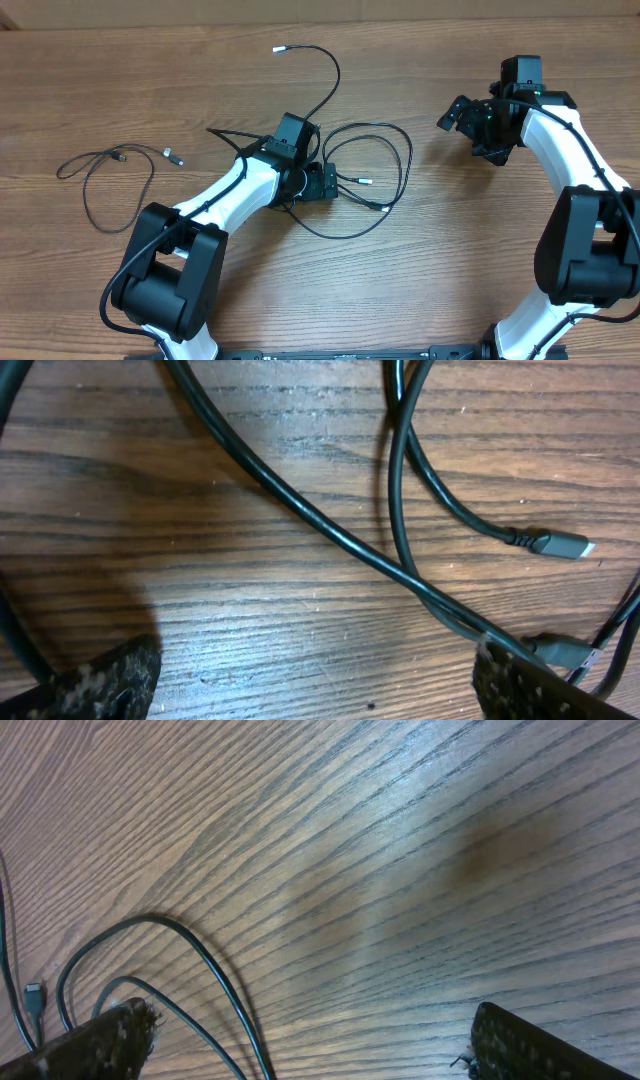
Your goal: Untangle cables
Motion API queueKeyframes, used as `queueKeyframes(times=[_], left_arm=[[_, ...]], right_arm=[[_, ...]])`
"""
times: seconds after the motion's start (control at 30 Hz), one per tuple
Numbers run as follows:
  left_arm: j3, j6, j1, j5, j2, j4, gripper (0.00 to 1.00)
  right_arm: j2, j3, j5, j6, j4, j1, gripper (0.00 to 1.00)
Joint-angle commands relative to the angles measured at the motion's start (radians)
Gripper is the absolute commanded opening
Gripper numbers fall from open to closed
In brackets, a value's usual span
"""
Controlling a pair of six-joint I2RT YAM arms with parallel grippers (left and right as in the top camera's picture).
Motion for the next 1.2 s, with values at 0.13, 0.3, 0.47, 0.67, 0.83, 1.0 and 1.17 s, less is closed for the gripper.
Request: queueKeyframes(times=[0.13, 0.3, 0.47, 0.67, 0.83, 1.0, 1.17], left_arm=[[-0.003, 0.001, 0.000, -0.013, -0.028, 0.008, 0.99], [-0.003, 0.001, 0.000, -0.013, -0.028, 0.034, 1.00], [-0.003, 0.001, 0.000, -0.013, -0.028, 0.104, 0.99], [-0.003, 0.002, 0.000, -0.025, -0.028, 0.153, 1.00], [-0.003, -0.003, -0.001, -0.024, -0.028, 0.153, 0.99], [-0.003, -0.002, 0.000, -0.025, -0.028, 0.153, 1.00], [-0.004, -0.002, 0.000, -0.030, -0.028, 0.141, 0.99]], right_arm=[[-0.025, 0.016, 0.005, 0.001, 0.002, 0.001, 1.00], [-0.025, 0.016, 0.005, 0.000, 0.002, 0.001, 1.00], [-0.025, 0.016, 0.005, 0.000, 0.002, 0.001, 1.00], [-0.025, 0.016, 0.005, 0.001, 0.002, 0.001, 1.00], [-0.025, 0.016, 0.005, 0.001, 0.002, 0.001, 1.00], [-0.025, 0.016, 0.005, 0.000, 0.002, 0.001, 1.00], [-0.025, 0.016, 0.005, 0.000, 0.002, 0.001, 1.00]])
